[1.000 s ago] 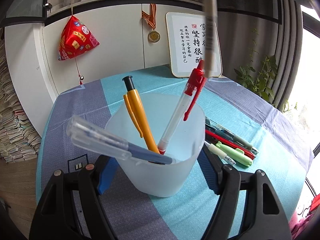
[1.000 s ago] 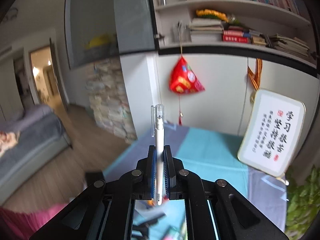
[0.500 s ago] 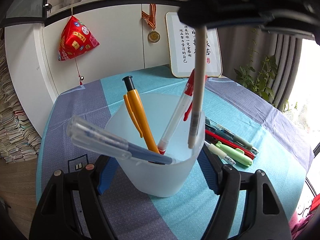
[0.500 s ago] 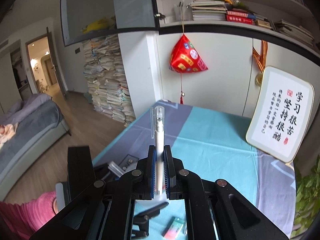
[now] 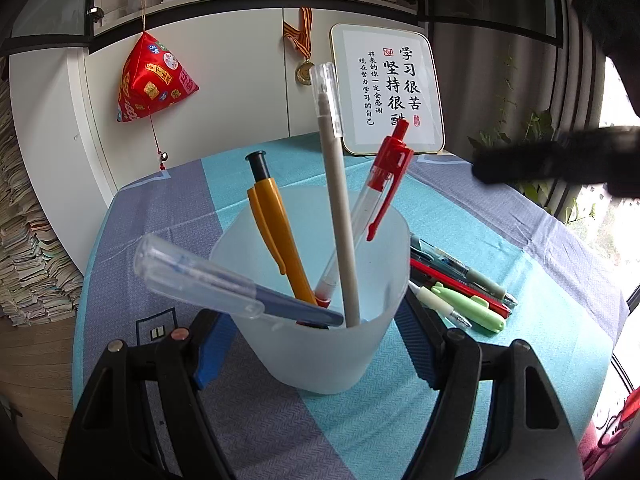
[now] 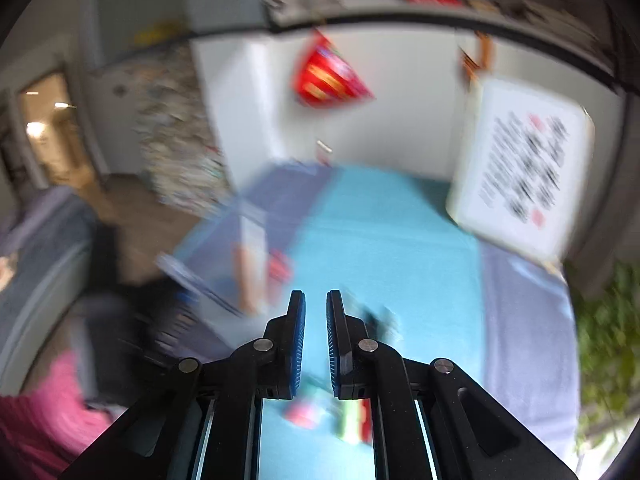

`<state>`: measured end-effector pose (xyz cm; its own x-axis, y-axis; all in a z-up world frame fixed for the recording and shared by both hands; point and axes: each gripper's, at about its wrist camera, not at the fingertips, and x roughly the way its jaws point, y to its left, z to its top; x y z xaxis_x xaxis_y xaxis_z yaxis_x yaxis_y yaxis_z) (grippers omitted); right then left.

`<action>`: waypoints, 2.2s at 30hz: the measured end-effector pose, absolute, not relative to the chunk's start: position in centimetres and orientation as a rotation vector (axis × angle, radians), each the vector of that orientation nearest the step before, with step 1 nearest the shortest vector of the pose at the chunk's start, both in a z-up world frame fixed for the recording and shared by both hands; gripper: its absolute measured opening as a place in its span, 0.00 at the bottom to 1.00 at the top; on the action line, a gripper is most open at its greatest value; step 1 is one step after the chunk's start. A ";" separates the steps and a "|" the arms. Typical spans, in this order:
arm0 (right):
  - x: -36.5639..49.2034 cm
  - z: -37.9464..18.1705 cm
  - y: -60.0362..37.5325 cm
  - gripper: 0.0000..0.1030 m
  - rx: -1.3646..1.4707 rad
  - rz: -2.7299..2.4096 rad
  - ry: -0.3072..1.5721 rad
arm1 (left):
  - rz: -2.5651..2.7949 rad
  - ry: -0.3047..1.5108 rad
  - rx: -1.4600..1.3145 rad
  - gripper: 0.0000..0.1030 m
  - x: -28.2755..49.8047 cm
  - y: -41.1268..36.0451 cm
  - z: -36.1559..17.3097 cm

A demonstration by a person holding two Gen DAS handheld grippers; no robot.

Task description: Organize stationery

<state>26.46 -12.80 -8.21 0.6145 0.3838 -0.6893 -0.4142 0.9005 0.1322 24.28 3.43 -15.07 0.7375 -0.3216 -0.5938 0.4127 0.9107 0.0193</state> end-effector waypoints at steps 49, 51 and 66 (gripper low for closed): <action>35.0 -16.9 -18.0 0.16 -0.069 0.238 1.123 | -0.405 0.624 0.158 0.73 24.3 3.4 -15.1; 34.3 -15.7 -18.5 0.16 -0.029 0.243 1.087 | -0.406 0.624 0.158 0.73 24.3 3.5 -15.1; 24.5 1.0 -13.7 0.15 0.011 0.471 0.624 | -0.405 0.627 0.156 0.73 24.3 3.5 -15.2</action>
